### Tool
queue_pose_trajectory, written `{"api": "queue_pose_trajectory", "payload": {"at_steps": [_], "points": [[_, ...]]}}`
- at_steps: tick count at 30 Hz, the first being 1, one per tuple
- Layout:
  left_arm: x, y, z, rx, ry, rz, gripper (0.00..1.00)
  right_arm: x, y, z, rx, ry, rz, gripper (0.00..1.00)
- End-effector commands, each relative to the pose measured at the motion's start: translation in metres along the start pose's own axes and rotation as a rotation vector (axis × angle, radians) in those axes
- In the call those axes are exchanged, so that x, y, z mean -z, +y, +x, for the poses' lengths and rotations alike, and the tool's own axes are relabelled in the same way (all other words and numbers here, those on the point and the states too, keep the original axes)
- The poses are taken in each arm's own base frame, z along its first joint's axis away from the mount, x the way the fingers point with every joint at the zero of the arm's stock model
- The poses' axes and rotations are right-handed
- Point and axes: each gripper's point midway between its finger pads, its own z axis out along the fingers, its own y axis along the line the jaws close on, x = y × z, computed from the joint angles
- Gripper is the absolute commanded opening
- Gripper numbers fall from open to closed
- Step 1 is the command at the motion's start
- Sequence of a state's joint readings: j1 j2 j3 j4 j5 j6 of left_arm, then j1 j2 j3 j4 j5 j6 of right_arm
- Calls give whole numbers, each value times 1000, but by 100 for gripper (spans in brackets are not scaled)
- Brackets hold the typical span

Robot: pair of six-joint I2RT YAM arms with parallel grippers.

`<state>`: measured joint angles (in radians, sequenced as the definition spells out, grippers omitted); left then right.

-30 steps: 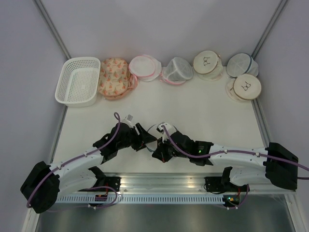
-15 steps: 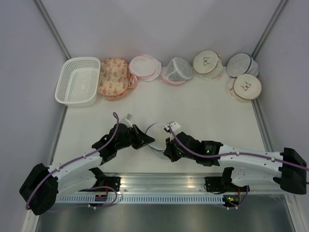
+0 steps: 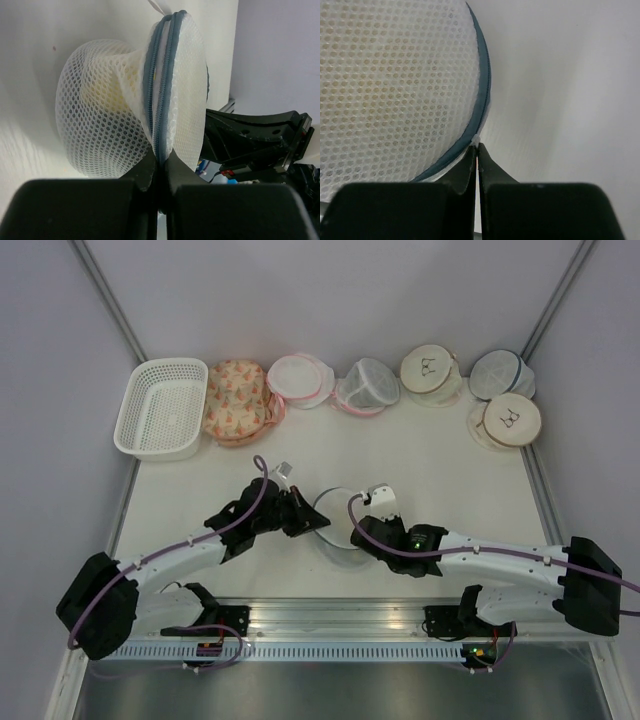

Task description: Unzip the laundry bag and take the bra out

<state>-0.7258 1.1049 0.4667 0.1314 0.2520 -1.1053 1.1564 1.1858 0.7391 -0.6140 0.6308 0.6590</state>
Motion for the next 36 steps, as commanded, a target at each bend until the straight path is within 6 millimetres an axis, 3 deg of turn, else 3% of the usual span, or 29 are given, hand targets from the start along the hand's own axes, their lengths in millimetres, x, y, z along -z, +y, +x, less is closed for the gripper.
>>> {"api": "queue_pose_trajectory", "payload": {"at_steps": [1, 4, 5, 7, 8, 9, 10, 11, 13, 15, 16, 18, 19, 20, 21, 22, 24, 25, 27, 28, 36], "points": [[-8, -52, -24, -227, 1, 103, 2, -1, -13, -23, -19, -67, 107, 0], [-23, -66, -39, -310, 1, 104, 2, 0, -5, -29, -40, -78, 73, 0], [-25, -86, -50, -337, -18, 132, 2, 1, -3, -31, -50, -83, 62, 0], [-35, -93, -60, -377, -21, 135, 8, 5, -3, -33, -69, -95, 48, 1], [-34, -108, -68, -390, -37, 154, 16, 6, -3, -35, -79, -102, 40, 0], [-36, -104, -70, -386, -27, 131, 29, 9, -2, -36, -87, -106, 24, 0], [-37, -102, -72, -385, -30, 112, 64, 10, -2, -36, -92, -106, 18, 1], [-36, -100, -75, -379, -43, 93, 76, 11, -2, -36, -101, -109, 8, 0], [-32, -67, -71, -327, -48, -40, 92, 13, -1, -35, -109, -115, -17, 0], [-25, -41, -68, -292, -67, -126, 96, 13, 2, -33, -122, -118, -44, 0], [-23, -17, -57, -253, -53, -176, 96, 13, 5, -31, -124, -115, -58, 1], [-10, -7, -52, -201, -80, -191, 97, 12, 15, -29, -127, -109, -115, 0], [-6, 12, -41, -176, -66, -219, 97, 12, 21, -28, -126, -106, -147, 0], [0, 9, -37, -160, -72, -194, 97, 14, 32, -36, -146, -129, -205, 0], [2, 19, -28, -118, -63, -192, 98, 15, 43, -28, -139, -104, -268, 0], [4, 19, -24, -98, -59, -175, 98, 20, 58, -37, -166, -130, -344, 1], [10, 19, -15, -50, -49, -141, 98, 25, 76, -36, -173, -134, -458, 0], [11, 16, -15, -41, -53, -122, 98, 37, 99, -42, -183, -143, -593, 0], [14, 10, -13, -23, -55, -85, 98, 44, 114, -39, -190, -138, -692, 0], [14, 5, -15, -22, -61, -64, 98, 54, 126, -48, -203, -163, -768, 0], [13, -27, -13, -9, -49, 68, 98, 53, 148, -48, -154, -124, -828, 0]]}}
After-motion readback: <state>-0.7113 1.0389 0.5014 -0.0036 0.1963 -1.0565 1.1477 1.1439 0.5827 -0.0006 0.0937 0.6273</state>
